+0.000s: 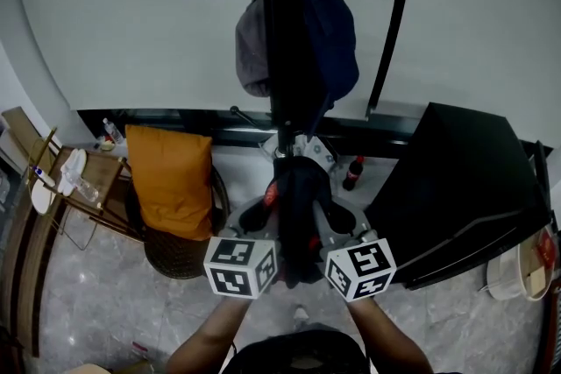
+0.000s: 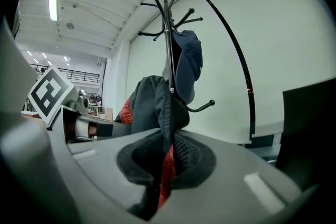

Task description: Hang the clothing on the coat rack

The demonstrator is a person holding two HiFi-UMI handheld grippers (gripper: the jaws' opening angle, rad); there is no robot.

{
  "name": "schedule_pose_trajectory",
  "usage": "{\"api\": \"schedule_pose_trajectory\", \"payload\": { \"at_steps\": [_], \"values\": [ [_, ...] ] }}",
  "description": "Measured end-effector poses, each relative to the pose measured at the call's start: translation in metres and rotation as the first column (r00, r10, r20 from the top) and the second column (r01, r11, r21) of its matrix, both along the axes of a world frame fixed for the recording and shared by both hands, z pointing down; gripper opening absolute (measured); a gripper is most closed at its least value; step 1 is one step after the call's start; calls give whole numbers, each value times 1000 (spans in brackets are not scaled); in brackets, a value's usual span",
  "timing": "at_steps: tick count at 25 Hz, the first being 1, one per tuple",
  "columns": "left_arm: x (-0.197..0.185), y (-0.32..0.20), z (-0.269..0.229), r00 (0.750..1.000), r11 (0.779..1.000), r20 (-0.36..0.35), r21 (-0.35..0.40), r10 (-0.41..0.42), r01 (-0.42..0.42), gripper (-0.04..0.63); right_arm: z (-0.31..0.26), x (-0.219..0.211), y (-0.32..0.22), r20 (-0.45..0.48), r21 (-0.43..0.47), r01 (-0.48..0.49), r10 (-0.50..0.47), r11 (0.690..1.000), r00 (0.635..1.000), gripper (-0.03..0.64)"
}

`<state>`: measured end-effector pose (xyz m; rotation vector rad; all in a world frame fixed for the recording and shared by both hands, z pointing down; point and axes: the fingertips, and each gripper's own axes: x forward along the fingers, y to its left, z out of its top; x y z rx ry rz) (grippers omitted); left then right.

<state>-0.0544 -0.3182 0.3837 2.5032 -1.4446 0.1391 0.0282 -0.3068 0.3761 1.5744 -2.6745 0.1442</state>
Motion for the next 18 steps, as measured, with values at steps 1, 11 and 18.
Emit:
{"api": "schedule_pose_trajectory", "payload": {
  "at_steps": [1,11,18],
  "values": [
    [0,-2,0,1000,1000,0,0,-1,1,35,0,0,-3,0,0,1,-1,1000,1000,20],
    [-2,-25,2,1000,1000,7,5,-18,18,35,2,-7,-27,3,7,32,-32,999,999,20],
    [-1,-41,-1,1000,1000,-4,15,-11,11,35,-1,-13,-42,3,17,53,-53,998,999,20]
  ]
}}
